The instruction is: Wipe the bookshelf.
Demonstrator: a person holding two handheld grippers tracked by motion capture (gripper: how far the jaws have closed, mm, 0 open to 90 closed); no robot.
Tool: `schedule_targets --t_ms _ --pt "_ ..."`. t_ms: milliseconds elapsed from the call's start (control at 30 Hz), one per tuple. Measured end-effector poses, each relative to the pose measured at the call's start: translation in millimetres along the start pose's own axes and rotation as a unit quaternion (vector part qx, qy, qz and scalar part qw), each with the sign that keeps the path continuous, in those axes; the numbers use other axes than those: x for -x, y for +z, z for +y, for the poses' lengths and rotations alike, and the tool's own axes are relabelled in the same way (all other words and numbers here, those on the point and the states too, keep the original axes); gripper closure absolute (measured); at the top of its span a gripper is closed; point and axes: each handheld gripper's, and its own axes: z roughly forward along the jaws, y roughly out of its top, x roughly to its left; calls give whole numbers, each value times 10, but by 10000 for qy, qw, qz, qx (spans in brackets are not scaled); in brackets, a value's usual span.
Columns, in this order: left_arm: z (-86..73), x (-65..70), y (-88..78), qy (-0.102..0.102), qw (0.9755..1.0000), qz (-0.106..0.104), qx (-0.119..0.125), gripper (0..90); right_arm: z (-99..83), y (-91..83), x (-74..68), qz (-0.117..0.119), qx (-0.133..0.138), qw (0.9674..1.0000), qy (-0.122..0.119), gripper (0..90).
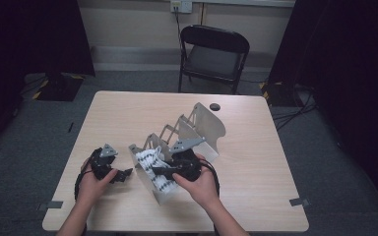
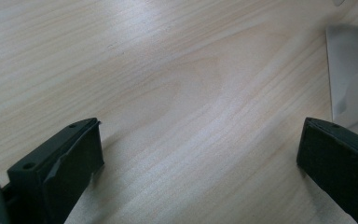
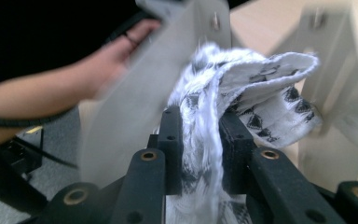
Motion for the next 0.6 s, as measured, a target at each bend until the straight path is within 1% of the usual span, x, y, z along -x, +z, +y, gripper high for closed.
schedule_targets --t_ms 67,133,233,267,300,367,433,533,600 --pt "0 0 0 -2 10000 -2 1 0 94 -13 -22 -43 75 9999 -119 739" --pt "0 0 0 0 10000 -1 1 0 142 7 -18 -20 167 9998 -132 740" --pt "0 0 0 -2 10000 -1 1 0 129 78 15 -44 145 9998 -106 743" --pt "0 0 0 -2 10000 -1 1 0 129 78 15 -44 145 9998 -106 743" --pt "0 0 0 0 10000 0 1 0 62 143 41 -78 25 10000 -23 744" --pt "0 0 0 -2 10000 -1 1 0 -36 205 74 -64 -79 9999 55 745" --pt "0 0 1 -2 10000 0 1 0 -177 287 122 -92 -252 9995 134 745" --pt "0 0 0 -2 10000 -1 1 0 -345 378 179 -83 -368 9989 264 745" --pt "0 0 1 -3 10000 -1 1 0 -442 439 205 -100 -495 9983 304 745"
